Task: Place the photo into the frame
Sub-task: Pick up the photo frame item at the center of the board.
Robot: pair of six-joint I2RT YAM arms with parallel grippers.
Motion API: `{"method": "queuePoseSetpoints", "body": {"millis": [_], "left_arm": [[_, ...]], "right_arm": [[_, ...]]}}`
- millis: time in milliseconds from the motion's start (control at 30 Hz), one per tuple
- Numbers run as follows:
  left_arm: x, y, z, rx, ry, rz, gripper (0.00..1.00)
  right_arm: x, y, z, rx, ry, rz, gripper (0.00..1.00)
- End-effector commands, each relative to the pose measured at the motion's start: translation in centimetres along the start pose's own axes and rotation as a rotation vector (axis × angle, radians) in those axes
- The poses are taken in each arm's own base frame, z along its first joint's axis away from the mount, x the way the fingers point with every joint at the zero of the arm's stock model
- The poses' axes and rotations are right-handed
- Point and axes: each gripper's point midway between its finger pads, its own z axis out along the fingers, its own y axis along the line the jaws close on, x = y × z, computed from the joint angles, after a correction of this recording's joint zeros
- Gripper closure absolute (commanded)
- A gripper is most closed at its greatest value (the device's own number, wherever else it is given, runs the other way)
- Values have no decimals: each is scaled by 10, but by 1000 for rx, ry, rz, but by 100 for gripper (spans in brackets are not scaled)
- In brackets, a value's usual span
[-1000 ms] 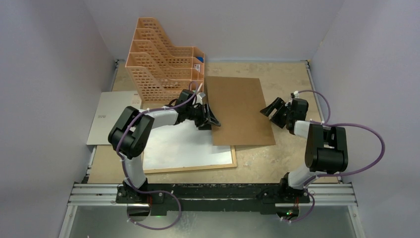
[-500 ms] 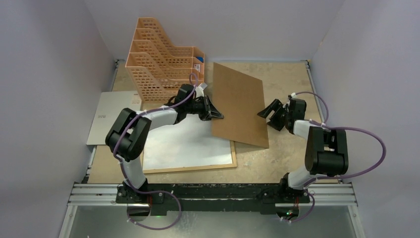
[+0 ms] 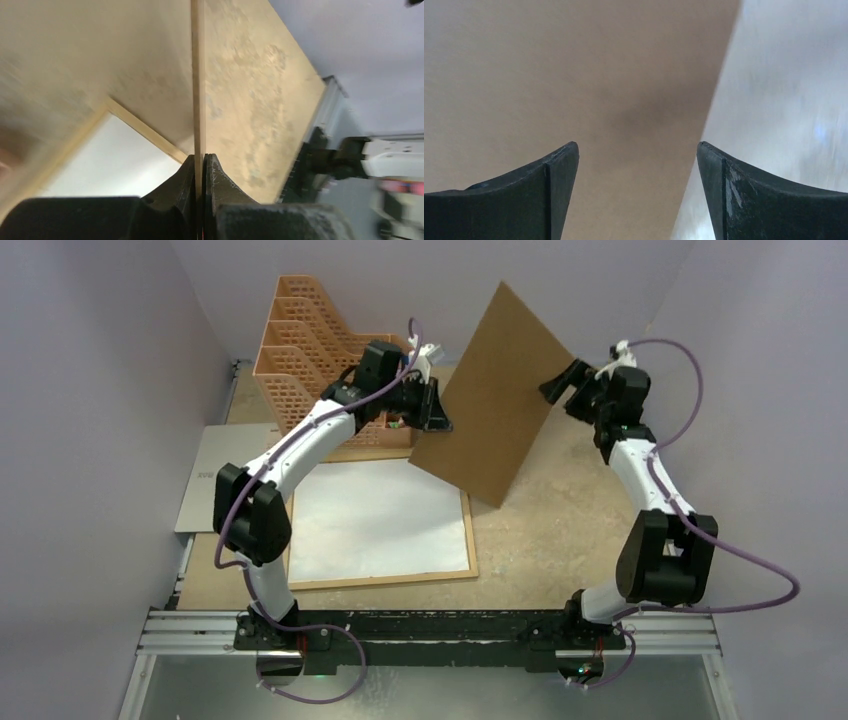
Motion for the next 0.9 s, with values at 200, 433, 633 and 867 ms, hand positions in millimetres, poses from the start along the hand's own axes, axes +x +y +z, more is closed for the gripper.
{"method": "queuePoseSetpoints", "body": {"millis": [200, 433, 633, 867], "left_arm": [[-92, -50, -76, -71, -173, 732, 100], [-119, -80, -119, -45, -250, 903, 100], [-133, -78, -141, 13, -282, 891, 100], [-132, -69, -158, 43, -283, 884, 100]], "right_arm": [[-175, 167, -90, -398, -475, -524, 5], [-169, 214, -131, -610, -488, -758, 1], [-132, 200, -125, -650, -372, -791, 1], [-127, 179, -128, -657, -352, -780, 1]]}}
